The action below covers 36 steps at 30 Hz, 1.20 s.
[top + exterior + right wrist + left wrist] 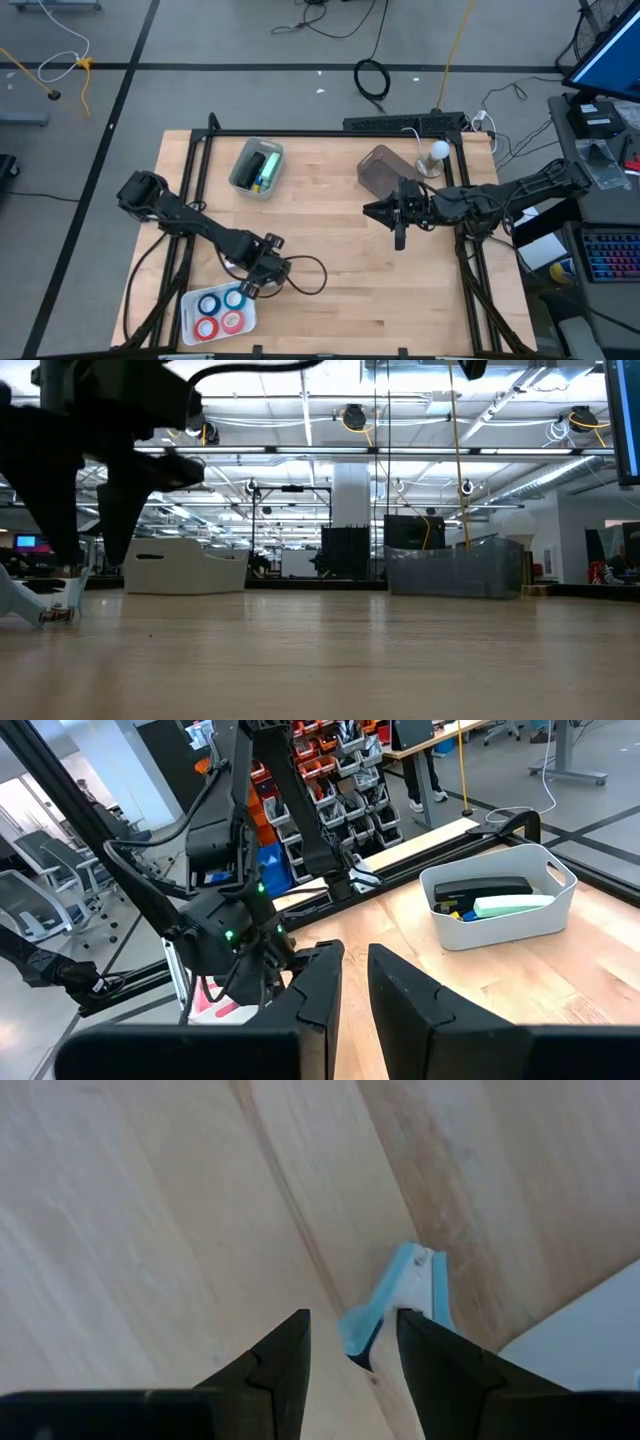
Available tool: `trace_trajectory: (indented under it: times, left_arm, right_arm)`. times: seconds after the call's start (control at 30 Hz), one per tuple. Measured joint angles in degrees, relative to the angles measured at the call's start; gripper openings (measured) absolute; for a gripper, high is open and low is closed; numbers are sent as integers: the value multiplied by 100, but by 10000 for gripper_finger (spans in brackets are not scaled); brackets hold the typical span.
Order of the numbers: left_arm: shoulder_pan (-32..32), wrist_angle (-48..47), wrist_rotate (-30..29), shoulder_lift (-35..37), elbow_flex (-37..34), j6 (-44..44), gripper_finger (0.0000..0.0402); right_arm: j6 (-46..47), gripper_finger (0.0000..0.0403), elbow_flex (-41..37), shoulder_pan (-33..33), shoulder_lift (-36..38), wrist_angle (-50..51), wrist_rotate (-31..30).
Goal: Pick and place Stapler, Stapler remover, tape
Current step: Put the light blue stapler remover into the black bin
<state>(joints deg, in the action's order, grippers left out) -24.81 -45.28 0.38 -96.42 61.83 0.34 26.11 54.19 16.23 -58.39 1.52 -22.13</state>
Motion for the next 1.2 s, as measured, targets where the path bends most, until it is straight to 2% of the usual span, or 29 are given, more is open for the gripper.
trace_trajectory:
  times: [0.2,0.53,0.87,1.2]
  left_arm:
    - [50,292,95,-2,-301,-140,152]
    - [122,533,107,-2,-315,-181,150]
    - [122,465,110,-2,-315,-15,75]
    - [122,157,114,-2,-315,-7,60]
  right_arm:
    - [0,50,0,0,0,0,0]
    - [15,50,0,0,0,-1,1]
    - [17,50,-2,1,0,-7,0]
    - [17,50,-3,2,0,-42,0]
